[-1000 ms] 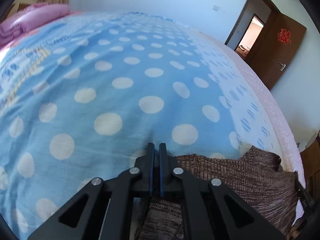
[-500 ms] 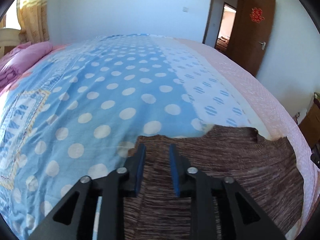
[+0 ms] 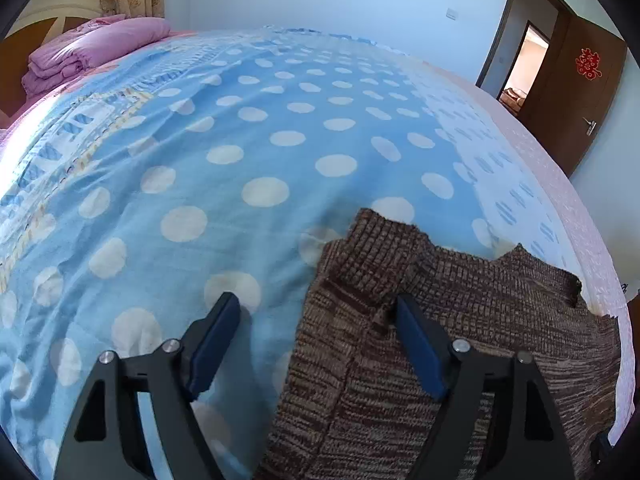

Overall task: Fold small clothes
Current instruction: 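Smooth the folded sweater rectangle flat with both open tools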

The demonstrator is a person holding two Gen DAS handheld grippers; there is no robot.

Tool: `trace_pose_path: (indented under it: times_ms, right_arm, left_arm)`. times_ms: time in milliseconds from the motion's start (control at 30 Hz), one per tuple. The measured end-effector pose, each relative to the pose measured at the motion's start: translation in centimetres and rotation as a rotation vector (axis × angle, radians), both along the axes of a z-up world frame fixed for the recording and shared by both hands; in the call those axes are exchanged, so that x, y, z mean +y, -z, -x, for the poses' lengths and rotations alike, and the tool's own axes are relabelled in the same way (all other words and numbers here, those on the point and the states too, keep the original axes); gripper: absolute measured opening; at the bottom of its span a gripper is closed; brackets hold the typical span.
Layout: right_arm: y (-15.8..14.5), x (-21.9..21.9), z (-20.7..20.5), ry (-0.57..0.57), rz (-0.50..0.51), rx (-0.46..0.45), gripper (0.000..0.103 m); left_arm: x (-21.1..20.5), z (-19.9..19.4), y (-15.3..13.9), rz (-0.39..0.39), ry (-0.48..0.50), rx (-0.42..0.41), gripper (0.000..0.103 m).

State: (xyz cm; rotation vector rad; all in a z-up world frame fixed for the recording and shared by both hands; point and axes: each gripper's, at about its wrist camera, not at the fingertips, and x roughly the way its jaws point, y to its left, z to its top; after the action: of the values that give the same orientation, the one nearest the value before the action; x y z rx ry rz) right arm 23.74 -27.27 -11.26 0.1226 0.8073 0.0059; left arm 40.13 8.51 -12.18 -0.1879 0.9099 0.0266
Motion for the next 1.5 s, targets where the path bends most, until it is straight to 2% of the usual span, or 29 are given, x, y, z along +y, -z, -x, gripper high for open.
trace_pose_path:
  times_ms: [133, 233, 300, 400, 500, 533, 600, 667, 900, 1000, 1133, 1300, 1400, 1467, 1500]
  right_arm:
    - [-1.6, 1.3, 0.9, 0.061, 0.058, 0.009, 0.017]
    - [-3.5, 3.7, 2.9, -0.004, 0.011, -0.085, 0.017]
    - [-3.9, 6.0, 3.3, -0.056, 0.017, -0.111, 0.017]
    - [-3.3, 8.5, 2.9, -0.113, -0.013, -0.088, 0.017]
    - [-1.3, 9.8, 2.0, -0.122, -0.006, -0.021, 0.017]
    - [-0.2, 10.1, 1.7, -0.126, 0.008, 0.012, 0.017]
    - [-0.1, 10.2, 2.4, -0.132, 0.014, -0.046, 0.019]
    - [0.1, 9.9, 2.4, -0.13, -0.016, -0.045, 0.019]
    - [0.5, 9.7, 2.8, -0.126, -0.039, -0.074, 0.02]
    - [0.6, 9.7, 3.0, -0.127, -0.038, -0.08, 0.02]
    - [0.7, 9.2, 3.2, -0.137, -0.083, -0.09, 0.024]
    - [0.8, 8.9, 3.2, -0.144, -0.107, -0.097, 0.025]
    - [0.8, 8.8, 3.2, -0.147, -0.12, -0.1, 0.025]
    - [0.9, 8.5, 3.1, -0.148, -0.138, -0.1, 0.025]
    - [0.9, 8.5, 3.1, -0.148, -0.142, -0.1, 0.025]
  left_arm:
    - [-1.0, 1.5, -0.8, -0.05, 0.017, 0.0, 0.084]
    - [-1.4, 5.0, -2.2, -0.091, 0.043, -0.039, 0.081]
    - [-2.5, 8.1, -2.7, -0.109, 0.096, -0.057, 0.081]
    - [-4.3, 11.8, -2.0, -0.131, 0.143, -0.05, 0.081]
    - [-5.5, 13.9, -0.6, -0.18, 0.15, -0.038, 0.082]
    - [-5.9, 14.2, -0.4, -0.207, 0.148, -0.051, 0.083]
    - [-6.2, 14.5, -0.7, -0.244, 0.138, -0.067, 0.083]
    - [-6.4, 14.3, -0.5, -0.267, 0.128, -0.065, 0.087]
    - [-6.2, 14.3, -0.1, -0.302, 0.088, -0.066, 0.099]
    - [-5.8, 14.3, 0.1, -0.285, 0.072, -0.055, 0.103]
    - [-5.0, 14.3, 0.2, -0.215, 0.067, -0.035, 0.103]
    - [-4.6, 14.4, 0.3, -0.165, 0.065, -0.033, 0.103]
    - [-3.4, 14.9, 0.1, -0.101, 0.029, -0.041, 0.103]
    - [-1.7, 15.1, 0.6, -0.006, -0.017, -0.01, 0.103]
    - [-1.0, 15.5, 0.6, 0.049, -0.027, -0.023, 0.103]
